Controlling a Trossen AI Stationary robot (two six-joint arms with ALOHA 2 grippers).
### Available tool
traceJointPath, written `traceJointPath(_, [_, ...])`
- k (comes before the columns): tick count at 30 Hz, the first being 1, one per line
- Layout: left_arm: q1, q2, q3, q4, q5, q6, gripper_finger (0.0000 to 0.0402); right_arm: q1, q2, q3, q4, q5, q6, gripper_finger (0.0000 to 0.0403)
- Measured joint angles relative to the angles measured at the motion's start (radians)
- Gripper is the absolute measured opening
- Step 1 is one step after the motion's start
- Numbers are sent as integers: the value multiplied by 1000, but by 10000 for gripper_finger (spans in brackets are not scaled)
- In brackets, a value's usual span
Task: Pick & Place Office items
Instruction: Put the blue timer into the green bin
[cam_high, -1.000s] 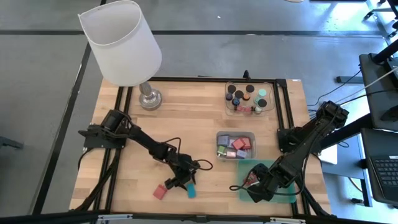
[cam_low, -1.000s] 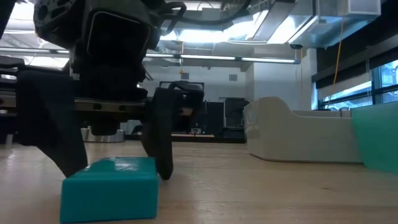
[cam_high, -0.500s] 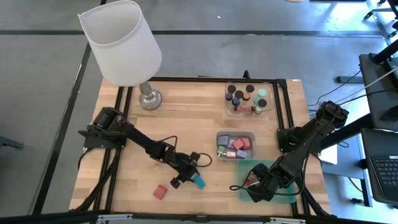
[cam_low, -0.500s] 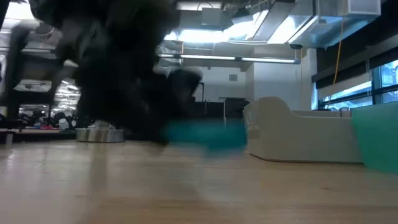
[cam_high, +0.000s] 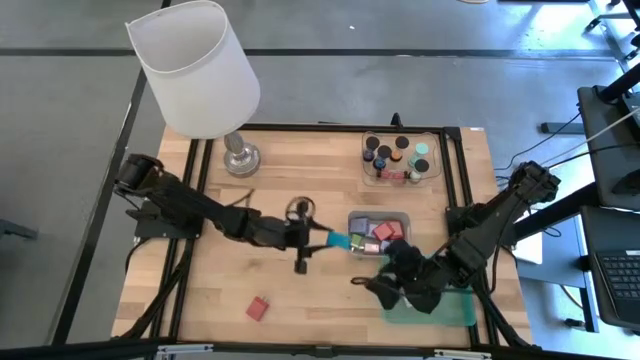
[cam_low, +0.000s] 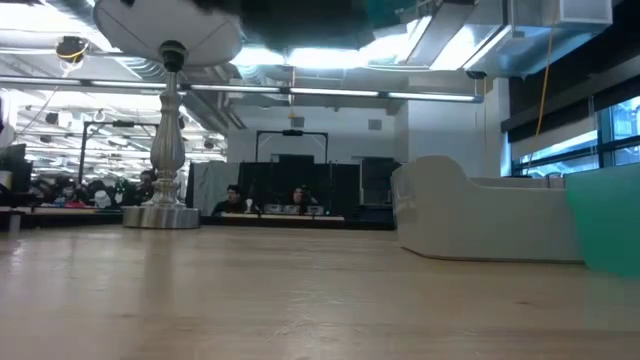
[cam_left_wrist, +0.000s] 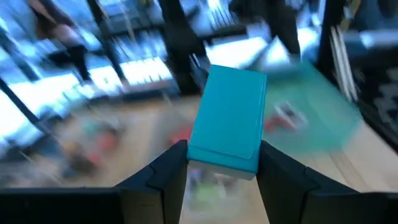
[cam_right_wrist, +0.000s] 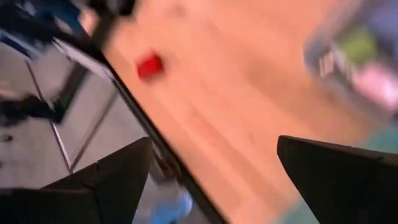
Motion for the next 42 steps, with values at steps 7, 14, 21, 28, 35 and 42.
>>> traceJointPath(7, [-19,-141,1,26,-222,137,156,-84,0,127,12,176,-239,350])
traceJointPath(14, [-55,-188,28,23,-406,250,156,-180,0,199,130,337,-422,350])
traceJointPath(21, [-77,-170,108,16,-487,372,156,-290,11,200,273,255,-471,350])
traceJointPath(28, [-81,-170,112,17,-500,371,156,-325,26,201,355,253,-584,345])
traceJointPath(35, [-81,-169,112,17,-514,371,156,-347,32,201,345,211,-588,263])
traceJointPath(42, [-82,-169,112,21,-513,371,159,-353,32,200,343,201,-603,128])
